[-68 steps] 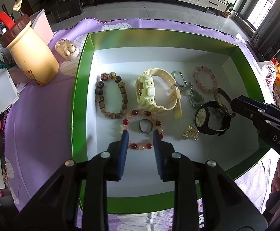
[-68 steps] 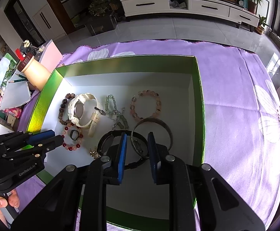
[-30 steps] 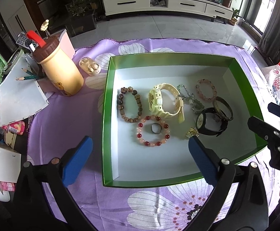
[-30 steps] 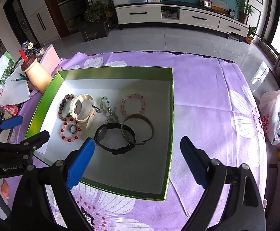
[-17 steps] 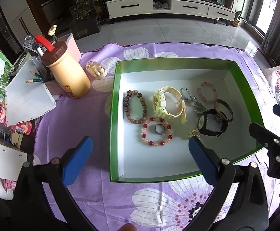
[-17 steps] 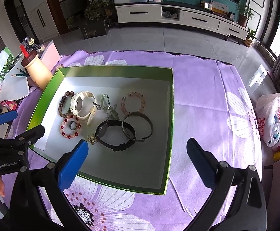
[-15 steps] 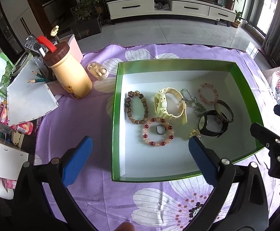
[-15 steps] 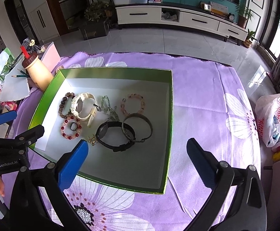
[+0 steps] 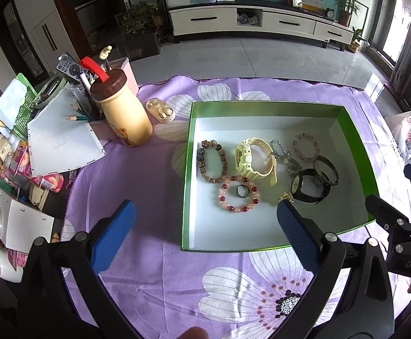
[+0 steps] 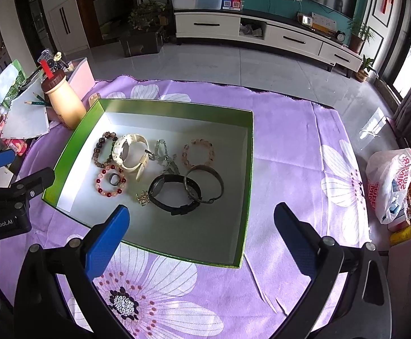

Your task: Organize jewelry

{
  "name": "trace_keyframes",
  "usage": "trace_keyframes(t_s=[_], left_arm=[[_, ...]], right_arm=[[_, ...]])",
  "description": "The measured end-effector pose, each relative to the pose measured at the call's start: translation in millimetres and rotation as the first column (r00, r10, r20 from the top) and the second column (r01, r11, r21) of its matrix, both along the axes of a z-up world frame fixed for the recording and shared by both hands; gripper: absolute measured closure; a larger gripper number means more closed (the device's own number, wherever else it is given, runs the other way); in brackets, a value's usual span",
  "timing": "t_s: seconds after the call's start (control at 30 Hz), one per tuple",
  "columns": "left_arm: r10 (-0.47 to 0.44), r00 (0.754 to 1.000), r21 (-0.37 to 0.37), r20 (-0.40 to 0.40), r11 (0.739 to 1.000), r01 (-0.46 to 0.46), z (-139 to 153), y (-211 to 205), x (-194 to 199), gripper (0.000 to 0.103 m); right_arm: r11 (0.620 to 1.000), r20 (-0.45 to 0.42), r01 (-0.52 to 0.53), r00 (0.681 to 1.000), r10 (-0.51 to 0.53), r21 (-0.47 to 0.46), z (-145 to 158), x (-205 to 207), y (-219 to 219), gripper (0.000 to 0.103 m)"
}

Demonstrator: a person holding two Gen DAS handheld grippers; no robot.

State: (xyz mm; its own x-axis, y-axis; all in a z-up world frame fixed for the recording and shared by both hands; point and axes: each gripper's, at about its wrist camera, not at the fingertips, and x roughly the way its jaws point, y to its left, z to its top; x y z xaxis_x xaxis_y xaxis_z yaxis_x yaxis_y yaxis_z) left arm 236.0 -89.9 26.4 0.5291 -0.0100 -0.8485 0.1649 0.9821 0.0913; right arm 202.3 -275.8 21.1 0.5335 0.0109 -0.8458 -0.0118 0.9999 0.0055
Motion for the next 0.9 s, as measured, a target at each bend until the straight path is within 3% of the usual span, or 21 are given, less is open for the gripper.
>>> trace_keyframes(t_s=[0.47,0.9], left_arm=[[-0.006,0.999,-0.013,0.043,1.000,0.007,36,1,-14,0.002],[-0.003,0.999,0.000,0.038,1.000,0.003,37,-4,-15,0.002]], right_arm=[[1.000,0.061,-0.001,0.998,0.001,0.000,31,-10,6,0.001],[1.000,0.052,0.002,0.999,-0.002,-0.006,27,-10,4,0.001]])
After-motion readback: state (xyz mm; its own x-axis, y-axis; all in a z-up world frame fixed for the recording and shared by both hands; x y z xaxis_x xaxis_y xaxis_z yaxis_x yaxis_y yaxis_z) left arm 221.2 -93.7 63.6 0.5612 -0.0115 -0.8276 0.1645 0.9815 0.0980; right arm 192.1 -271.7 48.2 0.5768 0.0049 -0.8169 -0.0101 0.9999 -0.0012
